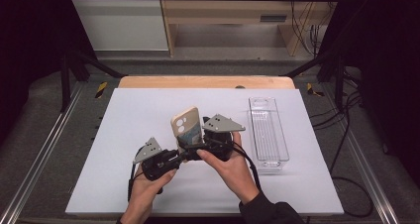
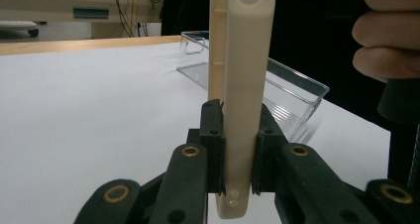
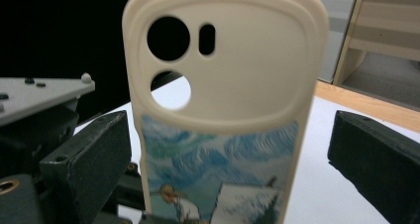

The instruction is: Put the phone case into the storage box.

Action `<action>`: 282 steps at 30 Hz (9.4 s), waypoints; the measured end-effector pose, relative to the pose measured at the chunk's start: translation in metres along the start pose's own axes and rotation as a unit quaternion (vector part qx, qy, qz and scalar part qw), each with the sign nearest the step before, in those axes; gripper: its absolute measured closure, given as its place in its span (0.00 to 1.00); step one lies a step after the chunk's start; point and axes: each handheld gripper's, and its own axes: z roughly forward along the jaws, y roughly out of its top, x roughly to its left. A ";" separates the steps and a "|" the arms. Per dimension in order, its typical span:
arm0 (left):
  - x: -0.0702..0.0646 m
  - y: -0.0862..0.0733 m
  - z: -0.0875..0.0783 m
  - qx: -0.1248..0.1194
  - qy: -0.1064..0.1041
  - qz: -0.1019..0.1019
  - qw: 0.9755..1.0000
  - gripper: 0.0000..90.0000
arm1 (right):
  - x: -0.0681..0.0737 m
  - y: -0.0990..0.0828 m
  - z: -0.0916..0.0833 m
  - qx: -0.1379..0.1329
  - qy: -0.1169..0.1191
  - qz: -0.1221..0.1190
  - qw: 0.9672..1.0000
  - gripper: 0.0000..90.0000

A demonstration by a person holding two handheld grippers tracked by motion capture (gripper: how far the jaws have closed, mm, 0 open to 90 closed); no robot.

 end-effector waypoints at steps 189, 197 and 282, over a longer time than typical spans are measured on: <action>0.070 -0.031 -0.099 -0.018 0.179 0.080 0.980 0.04 | -0.248 -0.017 0.015 -0.017 -0.381 0.095 0.919 0.12; 0.070 -0.032 -0.097 -0.014 0.175 0.082 0.981 0.04 | -0.255 -0.020 0.020 -0.030 -0.386 0.118 0.914 0.12; 0.068 -0.033 -0.093 -0.003 0.171 0.086 0.982 0.04 | -0.252 -0.029 0.037 0.002 -0.368 0.084 0.926 0.06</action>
